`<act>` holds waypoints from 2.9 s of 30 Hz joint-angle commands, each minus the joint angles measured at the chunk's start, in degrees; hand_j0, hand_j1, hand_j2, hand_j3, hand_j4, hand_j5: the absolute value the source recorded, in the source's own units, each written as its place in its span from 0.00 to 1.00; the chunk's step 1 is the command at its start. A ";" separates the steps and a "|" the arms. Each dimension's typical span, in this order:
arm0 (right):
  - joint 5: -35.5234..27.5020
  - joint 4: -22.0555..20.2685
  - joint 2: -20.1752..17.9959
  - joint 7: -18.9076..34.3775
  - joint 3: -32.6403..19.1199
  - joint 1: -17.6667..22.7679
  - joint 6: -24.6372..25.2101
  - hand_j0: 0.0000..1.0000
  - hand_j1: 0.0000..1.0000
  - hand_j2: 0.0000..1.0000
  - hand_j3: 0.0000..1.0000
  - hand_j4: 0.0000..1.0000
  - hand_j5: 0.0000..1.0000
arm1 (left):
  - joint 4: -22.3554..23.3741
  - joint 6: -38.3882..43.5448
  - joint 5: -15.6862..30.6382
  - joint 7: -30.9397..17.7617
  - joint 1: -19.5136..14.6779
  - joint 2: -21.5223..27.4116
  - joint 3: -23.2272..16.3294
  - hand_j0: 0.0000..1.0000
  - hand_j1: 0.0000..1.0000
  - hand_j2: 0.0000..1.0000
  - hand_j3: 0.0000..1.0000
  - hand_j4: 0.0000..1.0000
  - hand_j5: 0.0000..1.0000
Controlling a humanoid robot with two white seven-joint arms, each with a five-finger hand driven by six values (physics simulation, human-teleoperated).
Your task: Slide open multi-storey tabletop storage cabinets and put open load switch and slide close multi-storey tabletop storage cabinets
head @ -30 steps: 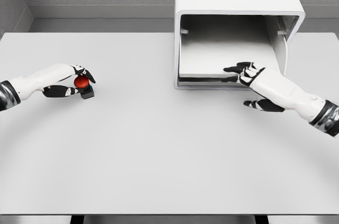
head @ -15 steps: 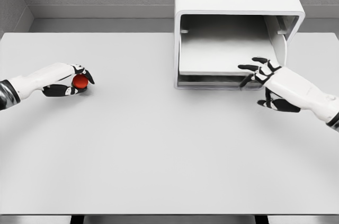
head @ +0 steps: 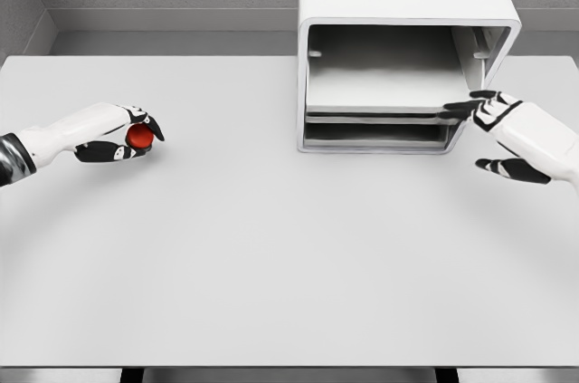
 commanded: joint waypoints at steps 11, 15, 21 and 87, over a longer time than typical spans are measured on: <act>0.32 -1.46 0.42 0.59 0.19 -1.06 0.05 0.87 0.87 0.87 0.87 0.87 0.87 | -2.35 0.09 0.49 0.03 0.09 -0.09 0.90 0.53 0.53 0.53 0.53 0.53 0.53; 0.50 -1.55 1.12 0.68 0.71 -1.76 0.05 0.83 0.83 0.83 0.83 0.83 0.83 | -3.31 0.09 0.58 0.03 0.18 -0.18 0.90 0.53 0.53 0.53 0.53 0.53 0.53; 1.82 -1.28 3.58 0.68 5.63 -5.71 0.05 0.85 0.85 0.85 0.85 0.85 0.85 | -3.31 0.09 0.67 0.03 0.62 -0.26 2.31 0.53 0.53 0.53 0.53 0.53 0.53; 2.78 -4.54 3.93 -0.12 5.02 -1.23 0.05 0.99 0.99 0.99 0.99 0.99 0.99 | -20.19 0.00 1.28 0.03 1.49 -0.44 5.47 0.53 0.53 0.53 0.53 0.53 0.53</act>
